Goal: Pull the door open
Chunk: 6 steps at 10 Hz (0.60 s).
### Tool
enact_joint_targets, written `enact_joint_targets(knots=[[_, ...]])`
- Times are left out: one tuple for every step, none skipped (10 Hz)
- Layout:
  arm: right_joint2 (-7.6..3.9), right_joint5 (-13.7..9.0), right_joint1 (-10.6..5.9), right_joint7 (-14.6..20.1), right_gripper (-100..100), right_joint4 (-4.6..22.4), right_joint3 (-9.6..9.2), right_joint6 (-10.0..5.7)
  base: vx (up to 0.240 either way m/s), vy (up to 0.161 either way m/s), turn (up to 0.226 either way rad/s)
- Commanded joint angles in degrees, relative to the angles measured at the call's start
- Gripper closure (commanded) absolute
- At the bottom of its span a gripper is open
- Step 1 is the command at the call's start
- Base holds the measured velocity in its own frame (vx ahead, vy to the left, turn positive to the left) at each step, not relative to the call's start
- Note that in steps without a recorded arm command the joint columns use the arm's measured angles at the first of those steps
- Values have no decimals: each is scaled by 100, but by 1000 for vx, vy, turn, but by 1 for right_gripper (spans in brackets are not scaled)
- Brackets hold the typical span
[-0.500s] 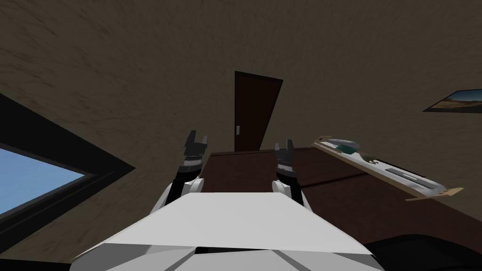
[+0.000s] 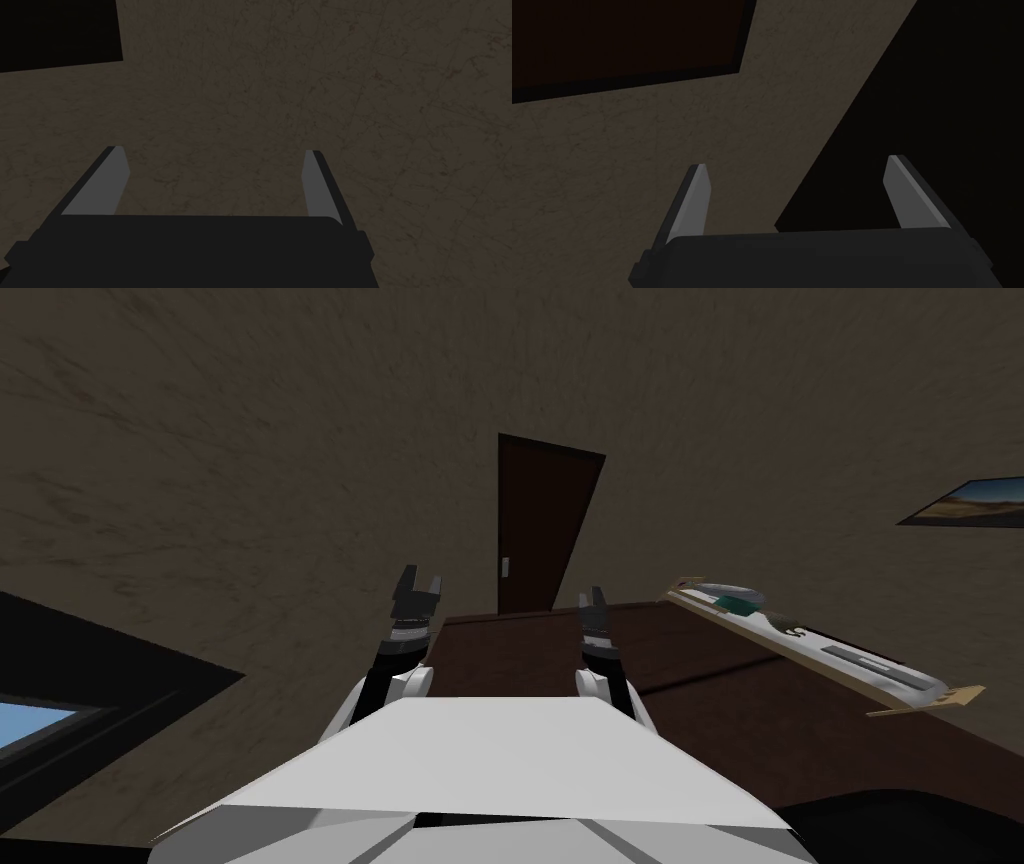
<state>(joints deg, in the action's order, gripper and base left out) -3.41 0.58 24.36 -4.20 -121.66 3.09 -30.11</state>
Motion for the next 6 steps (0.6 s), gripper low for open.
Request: enact_joint_targets(knots=[[-40,179,-106,-132,-100,181,7,25,163,43,-37],[-65,305,-178,-221,-100,311,11,34,176,42,-43],[-89,431,-250,-309,-100,441,16,43,165,57,-36],[-112,570,-329,-407,-100,584,20,52,177,78,-42],[-122,643,-371,-459,-100,660,23,58,147,75,-30],[-143,789,-455,-562,-100,811,28,68,127,63,-36]])
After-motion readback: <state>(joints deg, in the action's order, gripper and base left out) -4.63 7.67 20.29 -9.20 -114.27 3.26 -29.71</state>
